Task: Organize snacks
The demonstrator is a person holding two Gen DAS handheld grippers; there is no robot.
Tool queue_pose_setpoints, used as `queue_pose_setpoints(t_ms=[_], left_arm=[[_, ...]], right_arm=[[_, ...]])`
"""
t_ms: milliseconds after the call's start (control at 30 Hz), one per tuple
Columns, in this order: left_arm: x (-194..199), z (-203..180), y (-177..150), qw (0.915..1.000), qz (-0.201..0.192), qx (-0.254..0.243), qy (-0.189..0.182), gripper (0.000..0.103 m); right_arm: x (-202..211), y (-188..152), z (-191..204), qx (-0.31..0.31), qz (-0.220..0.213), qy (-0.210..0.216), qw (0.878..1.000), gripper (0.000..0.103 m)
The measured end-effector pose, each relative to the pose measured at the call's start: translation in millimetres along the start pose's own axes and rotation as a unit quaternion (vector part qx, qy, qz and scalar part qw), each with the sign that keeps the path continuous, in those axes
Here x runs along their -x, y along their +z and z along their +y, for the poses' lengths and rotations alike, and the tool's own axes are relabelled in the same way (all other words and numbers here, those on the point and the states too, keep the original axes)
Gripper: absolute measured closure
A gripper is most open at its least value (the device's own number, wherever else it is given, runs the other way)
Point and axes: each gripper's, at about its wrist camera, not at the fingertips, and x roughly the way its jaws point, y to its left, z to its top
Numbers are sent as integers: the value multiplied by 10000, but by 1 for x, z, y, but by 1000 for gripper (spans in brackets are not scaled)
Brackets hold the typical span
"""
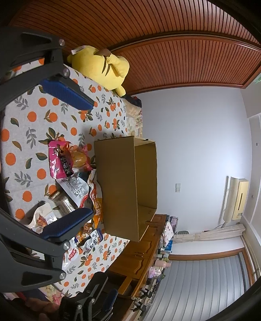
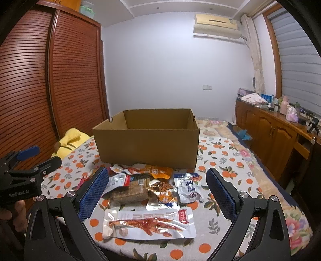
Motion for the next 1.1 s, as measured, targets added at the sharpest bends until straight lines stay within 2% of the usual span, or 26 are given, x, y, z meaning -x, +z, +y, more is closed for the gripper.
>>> queue_pose_setpoints(t_ms=[367,700,1100], left_arm=[[-26,8,-20,9991,411,110,-29,4],[-51,17,-34,9969,770,146,-38,4],[-85,28,-46,9923,1226,143,-29,4]], right_arm=[[-20,-29,-12,71,663,235,9975,3],[-39,-65,-11,382,1365,511,9886,3],[-50,-81,-18,864,1718,260,9810,3]])
